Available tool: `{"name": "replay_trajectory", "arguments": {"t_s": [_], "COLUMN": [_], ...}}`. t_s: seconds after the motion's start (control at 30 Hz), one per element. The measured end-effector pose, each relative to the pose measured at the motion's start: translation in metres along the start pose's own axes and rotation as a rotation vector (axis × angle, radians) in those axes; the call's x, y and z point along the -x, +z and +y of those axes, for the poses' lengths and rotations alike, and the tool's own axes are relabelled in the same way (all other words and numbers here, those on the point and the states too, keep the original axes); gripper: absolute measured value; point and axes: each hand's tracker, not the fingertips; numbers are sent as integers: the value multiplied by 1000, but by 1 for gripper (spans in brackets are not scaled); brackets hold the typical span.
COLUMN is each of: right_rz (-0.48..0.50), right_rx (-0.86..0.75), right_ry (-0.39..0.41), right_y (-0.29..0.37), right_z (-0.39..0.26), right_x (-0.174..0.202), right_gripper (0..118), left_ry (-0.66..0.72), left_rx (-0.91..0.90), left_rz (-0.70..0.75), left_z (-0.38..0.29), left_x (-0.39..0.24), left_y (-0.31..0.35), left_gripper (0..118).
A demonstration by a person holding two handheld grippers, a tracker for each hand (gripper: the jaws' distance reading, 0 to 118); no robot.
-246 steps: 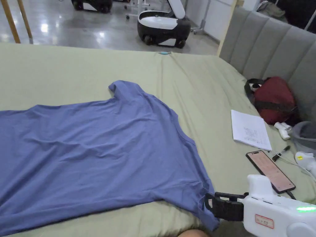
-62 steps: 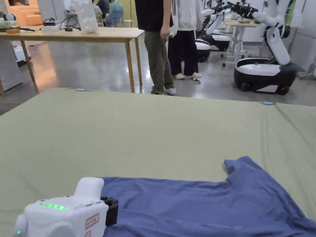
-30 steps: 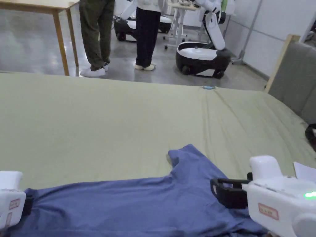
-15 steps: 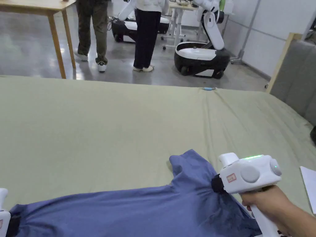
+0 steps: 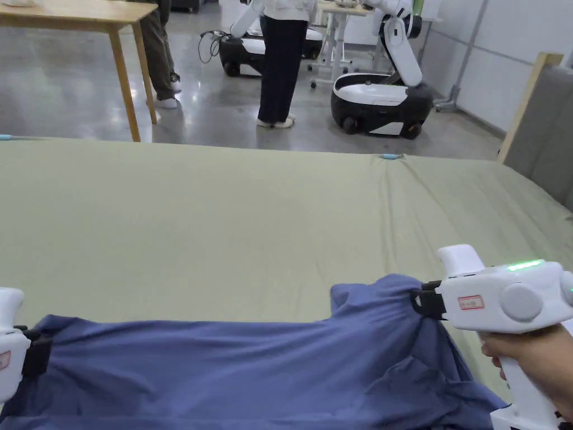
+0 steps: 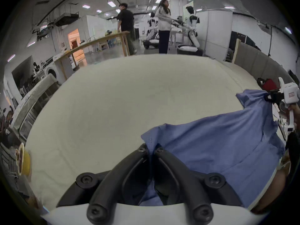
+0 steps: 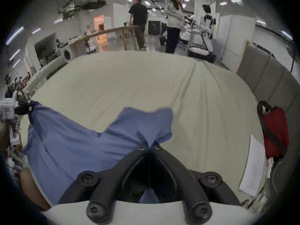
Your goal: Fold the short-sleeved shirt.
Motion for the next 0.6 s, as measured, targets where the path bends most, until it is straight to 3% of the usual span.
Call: {"name": "replay_trajectory", "arguments": {"t_s": [0.3, 0.6], "right_rz": [53, 59], "right_rx": [-103, 9], "right_ry": [-25, -119], "right_y": [111, 144], "right_z": [-66, -174], "right_x": [4, 30], "right_gripper": [2, 2], "left_ry": [-62, -82], "left_rx": [-99, 73], "left_rz": [-94, -188], "left_z": [-35, -118], "left_x": [19, 19], "left_y": [80, 90], "left_gripper": [2, 2]}}
